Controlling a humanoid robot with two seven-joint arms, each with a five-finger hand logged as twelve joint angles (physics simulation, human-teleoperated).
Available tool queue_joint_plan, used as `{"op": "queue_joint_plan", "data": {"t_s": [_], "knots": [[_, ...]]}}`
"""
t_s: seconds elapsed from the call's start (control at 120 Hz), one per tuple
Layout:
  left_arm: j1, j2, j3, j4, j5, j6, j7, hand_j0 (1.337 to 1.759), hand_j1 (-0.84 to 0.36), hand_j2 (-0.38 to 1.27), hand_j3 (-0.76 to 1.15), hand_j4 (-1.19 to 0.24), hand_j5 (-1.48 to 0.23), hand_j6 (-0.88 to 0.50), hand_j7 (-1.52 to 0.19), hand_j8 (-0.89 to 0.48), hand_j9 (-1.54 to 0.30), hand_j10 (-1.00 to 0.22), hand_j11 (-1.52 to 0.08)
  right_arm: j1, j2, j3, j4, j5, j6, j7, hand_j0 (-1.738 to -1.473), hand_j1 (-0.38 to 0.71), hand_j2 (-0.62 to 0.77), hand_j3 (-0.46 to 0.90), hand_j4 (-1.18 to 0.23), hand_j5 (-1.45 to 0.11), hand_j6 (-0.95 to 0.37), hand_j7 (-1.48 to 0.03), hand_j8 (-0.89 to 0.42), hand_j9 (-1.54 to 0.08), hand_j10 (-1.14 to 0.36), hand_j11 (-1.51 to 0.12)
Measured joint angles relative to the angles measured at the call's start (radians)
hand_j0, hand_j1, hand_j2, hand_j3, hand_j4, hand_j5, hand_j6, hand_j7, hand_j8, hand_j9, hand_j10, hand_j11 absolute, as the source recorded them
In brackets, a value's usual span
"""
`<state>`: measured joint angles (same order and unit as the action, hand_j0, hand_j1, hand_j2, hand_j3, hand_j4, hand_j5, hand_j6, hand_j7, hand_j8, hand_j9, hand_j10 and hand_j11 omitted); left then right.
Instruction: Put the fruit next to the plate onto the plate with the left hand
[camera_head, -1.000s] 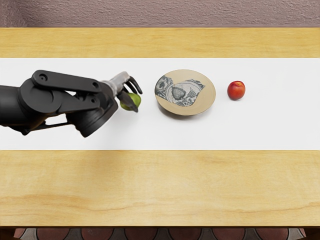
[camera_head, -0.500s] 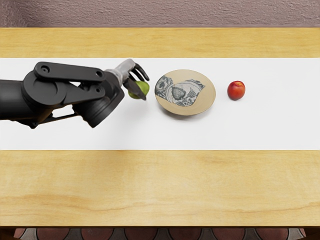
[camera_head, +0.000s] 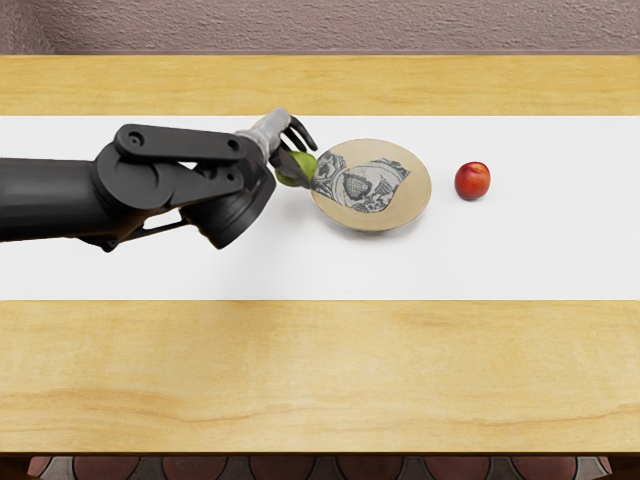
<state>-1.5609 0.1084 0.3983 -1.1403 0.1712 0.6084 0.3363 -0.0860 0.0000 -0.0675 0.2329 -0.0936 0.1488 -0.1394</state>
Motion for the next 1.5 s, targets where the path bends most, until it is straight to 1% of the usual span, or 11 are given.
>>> {"op": "queue_joint_plan", "data": {"t_s": [0.283, 0.517, 0.675, 0.683, 0.708, 0.808, 0.817, 1.042, 1.167, 1.3, 1.5], "knots": [[0.001, -0.044, 0.000, 0.052, -0.001, 0.000, -0.001, 1.657, -0.36, 0.43, 0.00, -0.67, -0.97, -0.40, -0.94, -0.37, -0.93, -0.49, -0.92, 0.000, 0.000, 0.000, 0.000, 0.000, 0.000, 0.000, -1.658, -0.33, 0.00, 0.00, -0.02, -0.02, -0.02, -0.02, -0.02, -0.02, -0.02, -0.02], [0.002, -0.090, 0.000, 0.078, 0.001, -0.001, -0.001, 1.656, -0.34, 0.36, 0.00, -0.66, -0.98, -0.41, -0.94, -0.39, -0.93, -0.51, -0.93, 0.000, 0.000, 0.000, 0.000, 0.000, 0.000, 0.000, -1.658, -0.33, 0.00, 0.00, -0.02, -0.02, -0.02, -0.02, -0.02, -0.02, -0.02, -0.02], [0.002, -0.108, 0.000, 0.104, 0.001, 0.000, -0.001, 1.657, -0.36, 0.42, 0.00, -0.67, -0.98, -0.42, -0.94, -0.38, -0.92, -0.52, -0.92, 0.000, 0.000, 0.000, 0.000, 0.000, 0.000, 0.000, -1.658, -0.33, 0.00, 0.00, -0.02, -0.02, -0.02, -0.02, -0.02, -0.02, -0.02, -0.02], [0.003, -0.108, 0.000, 0.106, 0.002, 0.000, -0.001, 1.657, -0.36, 0.41, 0.00, -0.67, -0.97, -0.42, -0.93, -0.41, -0.92, -0.52, -0.93, 0.000, 0.000, 0.000, 0.000, 0.000, 0.000, 0.000, -1.658, -0.33, 0.00, 0.00, -0.02, -0.02, -0.02, -0.02, -0.02, -0.02, -0.02, -0.02], [0.004, -0.108, 0.000, 0.110, 0.002, 0.000, -0.001, 1.657, -0.35, 0.41, 0.00, -0.67, -0.97, -0.42, -0.94, -0.38, -0.92, -0.52, -0.93, 0.000, 0.000, 0.000, 0.000, 0.000, 0.000, 0.000, -1.658, -0.33, 0.00, 0.00, -0.02, -0.02, -0.02, -0.02, -0.02, -0.02, -0.02, -0.02], [0.005, -0.108, -0.001, 0.118, 0.003, -0.002, -0.002, 1.657, -0.36, 0.41, 0.00, -0.67, -0.97, -0.42, -0.93, -0.37, -0.92, -0.52, -0.93, 0.000, 0.000, 0.000, 0.000, 0.000, 0.000, 0.000, -1.658, -0.33, 0.00, 0.00, -0.02, -0.02, -0.02, -0.02, -0.02, -0.02, -0.02, -0.02], [0.004, -0.108, -0.002, 0.119, 0.004, -0.003, -0.003, 1.657, -0.36, 0.41, 0.00, -0.67, -0.96, -0.42, -0.93, -0.40, -0.92, -0.52, -0.93, 0.000, 0.000, 0.000, 0.000, 0.000, 0.000, 0.000, -1.658, -0.33, 0.00, 0.00, -0.02, -0.02, -0.02, -0.02, -0.02, -0.02, -0.02, -0.02], [0.025, -0.108, -0.023, 0.121, 0.005, -0.060, -0.033, 1.657, -0.36, 0.40, 0.00, -0.67, -0.97, -0.40, -0.93, -0.37, -0.92, -0.51, -0.93, 0.000, 0.000, 0.000, 0.000, 0.000, 0.000, 0.000, -1.658, -0.33, 0.00, 0.00, -0.02, -0.02, -0.02, -0.02, -0.02, -0.02, -0.02, -0.02], [0.033, -0.108, -0.037, 0.119, 0.005, -0.089, -0.036, 1.657, -0.38, 0.49, 0.00, -0.67, -0.96, -0.47, -0.94, -0.39, -0.92, -0.53, -0.92, 0.000, 0.000, 0.000, 0.000, 0.000, 0.000, 0.000, -1.658, -0.33, 0.00, 0.00, -0.02, -0.02, -0.02, -0.02, -0.02, -0.02, -0.02, -0.02], [0.034, -0.108, -0.045, 0.118, 0.006, -0.112, -0.037, 1.657, -0.38, 0.49, 0.00, -0.67, -0.95, -0.47, -0.94, -0.40, -0.91, -0.53, -0.91, 0.000, 0.000, 0.000, 0.000, 0.000, 0.000, 0.000, -1.658, -0.33, 0.00, 0.00, -0.02, -0.02, -0.02, -0.02, -0.02, -0.02, -0.02, -0.02], [0.044, -0.108, -0.047, 0.118, 0.006, -0.117, -0.061, 1.658, -0.37, 0.47, 0.00, -0.64, -0.89, -0.51, -0.88, -0.42, -0.86, -0.56, -0.86, 0.000, 0.000, 0.000, 0.000, 0.000, 0.000, 0.000, -1.658, -0.33, 0.00, 0.00, -0.02, -0.02, -0.02, -0.02, -0.02, -0.02, -0.02, -0.02]]}}
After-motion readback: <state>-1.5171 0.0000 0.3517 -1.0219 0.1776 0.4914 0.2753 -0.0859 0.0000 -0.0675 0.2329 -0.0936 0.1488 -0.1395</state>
